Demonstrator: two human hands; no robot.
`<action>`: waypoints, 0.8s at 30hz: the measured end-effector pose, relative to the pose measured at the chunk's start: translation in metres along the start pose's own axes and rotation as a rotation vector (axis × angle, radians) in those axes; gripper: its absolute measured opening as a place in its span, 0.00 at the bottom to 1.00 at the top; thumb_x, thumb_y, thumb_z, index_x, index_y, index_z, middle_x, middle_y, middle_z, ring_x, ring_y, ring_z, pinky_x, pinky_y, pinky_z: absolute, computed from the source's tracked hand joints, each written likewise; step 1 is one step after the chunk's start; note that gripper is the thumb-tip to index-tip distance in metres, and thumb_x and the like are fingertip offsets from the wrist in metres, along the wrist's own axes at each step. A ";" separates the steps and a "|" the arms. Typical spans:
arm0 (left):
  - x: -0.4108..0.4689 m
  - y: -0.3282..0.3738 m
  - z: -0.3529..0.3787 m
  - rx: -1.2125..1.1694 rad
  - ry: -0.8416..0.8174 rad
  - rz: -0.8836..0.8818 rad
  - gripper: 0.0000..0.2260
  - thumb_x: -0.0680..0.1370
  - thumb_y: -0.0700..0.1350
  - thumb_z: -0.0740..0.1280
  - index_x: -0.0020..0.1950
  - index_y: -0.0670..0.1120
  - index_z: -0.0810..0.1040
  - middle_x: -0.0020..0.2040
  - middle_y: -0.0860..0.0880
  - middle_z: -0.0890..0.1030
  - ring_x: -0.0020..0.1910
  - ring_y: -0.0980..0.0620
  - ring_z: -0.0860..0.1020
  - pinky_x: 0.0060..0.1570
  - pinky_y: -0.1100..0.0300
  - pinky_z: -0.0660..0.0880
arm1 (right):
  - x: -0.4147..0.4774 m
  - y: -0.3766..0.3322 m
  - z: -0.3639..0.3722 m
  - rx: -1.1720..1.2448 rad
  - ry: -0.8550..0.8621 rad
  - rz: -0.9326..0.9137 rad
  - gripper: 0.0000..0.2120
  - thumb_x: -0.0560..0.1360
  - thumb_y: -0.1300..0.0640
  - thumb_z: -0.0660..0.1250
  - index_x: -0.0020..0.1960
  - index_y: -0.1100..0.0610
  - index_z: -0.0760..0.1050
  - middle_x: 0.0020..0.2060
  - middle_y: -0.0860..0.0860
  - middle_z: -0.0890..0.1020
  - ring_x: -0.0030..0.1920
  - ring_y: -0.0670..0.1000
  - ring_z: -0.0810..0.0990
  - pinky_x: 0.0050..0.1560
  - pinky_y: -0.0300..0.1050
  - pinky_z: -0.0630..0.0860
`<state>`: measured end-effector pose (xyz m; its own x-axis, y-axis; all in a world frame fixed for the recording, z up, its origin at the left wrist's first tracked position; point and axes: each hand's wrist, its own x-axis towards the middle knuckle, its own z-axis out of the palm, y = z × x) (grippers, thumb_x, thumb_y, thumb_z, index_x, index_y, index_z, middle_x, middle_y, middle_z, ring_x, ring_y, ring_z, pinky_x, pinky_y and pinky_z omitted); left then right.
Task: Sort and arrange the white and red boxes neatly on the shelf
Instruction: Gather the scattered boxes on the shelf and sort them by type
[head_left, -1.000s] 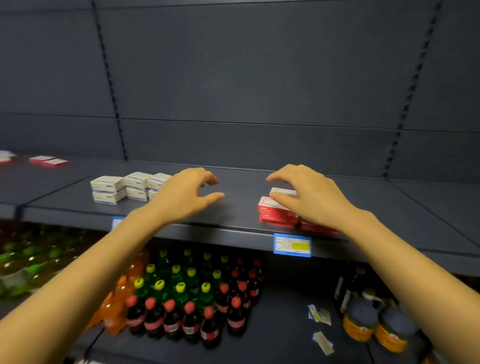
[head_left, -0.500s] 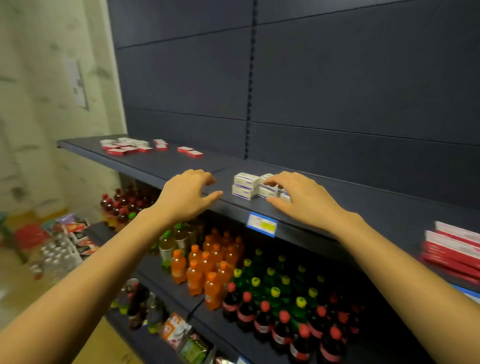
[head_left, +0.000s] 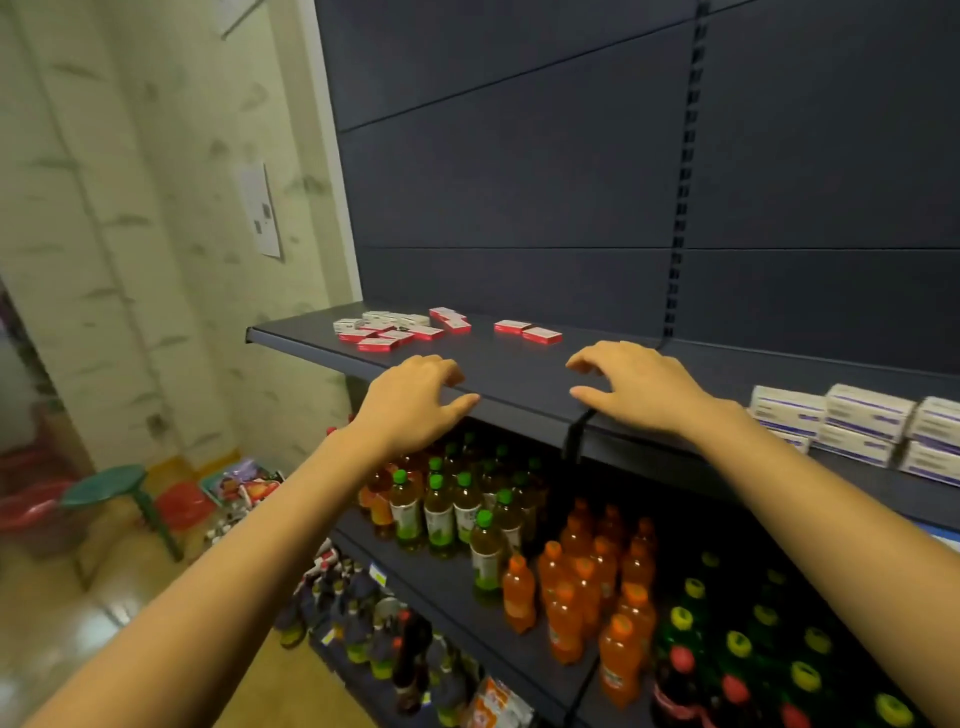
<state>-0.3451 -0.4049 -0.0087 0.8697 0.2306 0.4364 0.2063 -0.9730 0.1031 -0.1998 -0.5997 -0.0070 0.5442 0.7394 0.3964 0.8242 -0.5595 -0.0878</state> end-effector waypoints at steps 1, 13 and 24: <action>0.004 -0.011 0.002 0.000 -0.007 0.000 0.18 0.77 0.57 0.61 0.59 0.46 0.75 0.60 0.48 0.77 0.58 0.50 0.74 0.52 0.57 0.71 | 0.010 -0.005 0.005 -0.005 -0.012 0.007 0.19 0.77 0.46 0.60 0.66 0.48 0.68 0.63 0.46 0.74 0.63 0.49 0.72 0.55 0.50 0.72; 0.097 -0.092 0.046 0.023 -0.081 0.107 0.20 0.77 0.57 0.59 0.63 0.46 0.72 0.63 0.48 0.76 0.61 0.49 0.73 0.57 0.53 0.71 | 0.135 0.010 0.065 -0.065 -0.073 0.162 0.19 0.76 0.46 0.61 0.65 0.51 0.69 0.62 0.49 0.75 0.61 0.53 0.74 0.54 0.50 0.72; 0.216 -0.149 0.094 0.043 -0.109 0.209 0.20 0.77 0.56 0.59 0.63 0.45 0.72 0.63 0.45 0.75 0.62 0.45 0.73 0.60 0.50 0.71 | 0.246 0.071 0.118 -0.169 -0.181 0.431 0.26 0.74 0.40 0.62 0.64 0.56 0.68 0.62 0.55 0.73 0.59 0.56 0.73 0.49 0.50 0.70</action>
<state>-0.1463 -0.2098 -0.0136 0.9382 0.0254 0.3451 0.0338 -0.9993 -0.0183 0.0106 -0.4138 -0.0233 0.8607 0.4722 0.1902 0.4894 -0.8704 -0.0538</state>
